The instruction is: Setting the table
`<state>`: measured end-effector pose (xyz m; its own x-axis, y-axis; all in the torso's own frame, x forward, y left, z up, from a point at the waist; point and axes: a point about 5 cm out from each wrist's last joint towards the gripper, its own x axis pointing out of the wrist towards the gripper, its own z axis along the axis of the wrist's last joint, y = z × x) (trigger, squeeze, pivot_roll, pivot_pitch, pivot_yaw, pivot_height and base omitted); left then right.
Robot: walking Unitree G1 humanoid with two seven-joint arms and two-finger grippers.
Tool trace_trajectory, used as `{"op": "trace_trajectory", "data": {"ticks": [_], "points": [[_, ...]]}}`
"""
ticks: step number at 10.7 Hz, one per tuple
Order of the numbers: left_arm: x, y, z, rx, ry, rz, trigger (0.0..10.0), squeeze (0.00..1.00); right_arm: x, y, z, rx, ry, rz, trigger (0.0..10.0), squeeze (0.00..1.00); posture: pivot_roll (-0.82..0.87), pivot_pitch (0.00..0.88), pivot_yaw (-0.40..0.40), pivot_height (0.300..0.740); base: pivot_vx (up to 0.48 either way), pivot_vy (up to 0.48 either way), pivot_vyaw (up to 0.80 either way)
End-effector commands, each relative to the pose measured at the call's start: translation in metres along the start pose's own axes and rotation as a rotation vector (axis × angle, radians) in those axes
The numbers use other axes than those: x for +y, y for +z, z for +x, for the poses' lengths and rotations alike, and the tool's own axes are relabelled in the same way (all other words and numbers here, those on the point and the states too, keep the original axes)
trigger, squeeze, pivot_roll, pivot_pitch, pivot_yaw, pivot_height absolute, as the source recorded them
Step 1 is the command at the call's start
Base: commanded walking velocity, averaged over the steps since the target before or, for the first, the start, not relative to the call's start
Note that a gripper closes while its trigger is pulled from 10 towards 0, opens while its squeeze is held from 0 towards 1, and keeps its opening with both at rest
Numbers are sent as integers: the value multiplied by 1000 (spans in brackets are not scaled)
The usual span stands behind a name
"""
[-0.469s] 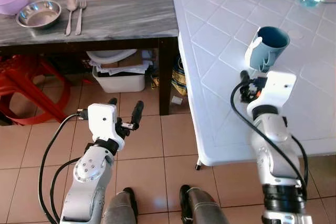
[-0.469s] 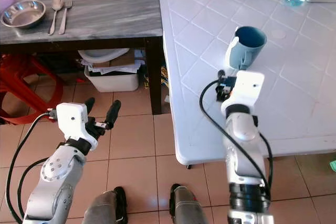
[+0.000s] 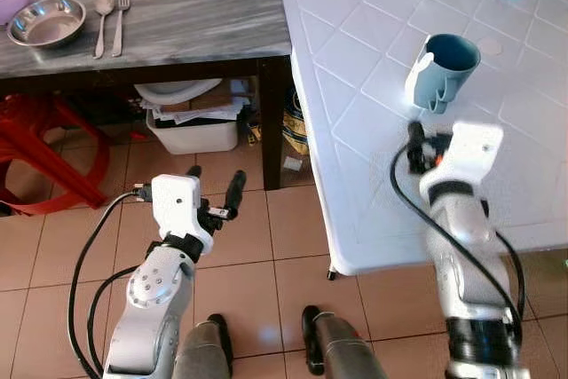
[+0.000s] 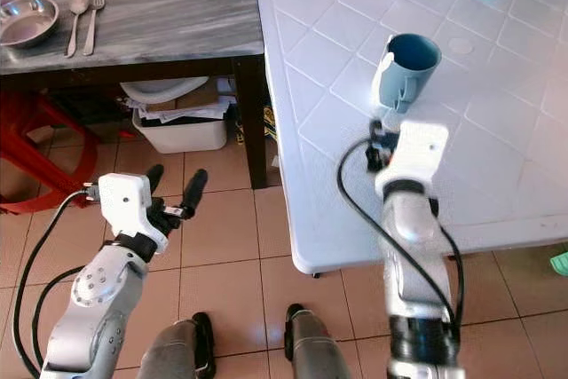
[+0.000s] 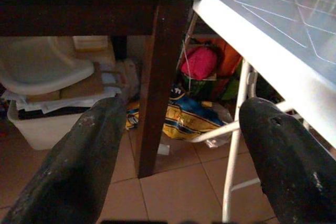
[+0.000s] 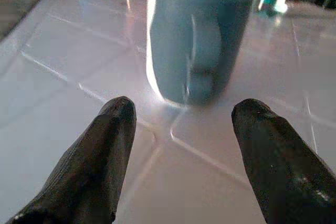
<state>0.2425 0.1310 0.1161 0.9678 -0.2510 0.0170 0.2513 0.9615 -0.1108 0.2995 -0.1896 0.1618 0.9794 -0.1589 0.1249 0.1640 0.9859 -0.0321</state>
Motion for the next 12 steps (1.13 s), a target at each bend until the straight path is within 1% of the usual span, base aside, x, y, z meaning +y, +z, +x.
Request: {"op": "trace_trajectory", "data": {"ticks": [1,3,5,7,12], "points": [[0,1,-3,4,-9,2,10000,0,-1,1,2,-4,-1,-10,10000,0,-26,246,13,740,0,0,0],[-1,1,-3,5,-12,3,10000,0,-4,6,11,-24,-11,-23,10000,0,-20,251,16,740,0,0,0],[-1,1,-4,6,-13,3,10000,0,-8,8,14,-34,-24,-33,10000,0,-18,251,16,740,0,0,0],[-1,2,-4,9,-18,4,10000,0,-13,11,22,-46,-37,-38,10000,0,-17,257,19,740,0,0,0],[1,3,-6,18,-17,14,10000,0,-10,15,35,-53,-34,-23,10000,0,-3,272,31,740,0,0,0]]}}
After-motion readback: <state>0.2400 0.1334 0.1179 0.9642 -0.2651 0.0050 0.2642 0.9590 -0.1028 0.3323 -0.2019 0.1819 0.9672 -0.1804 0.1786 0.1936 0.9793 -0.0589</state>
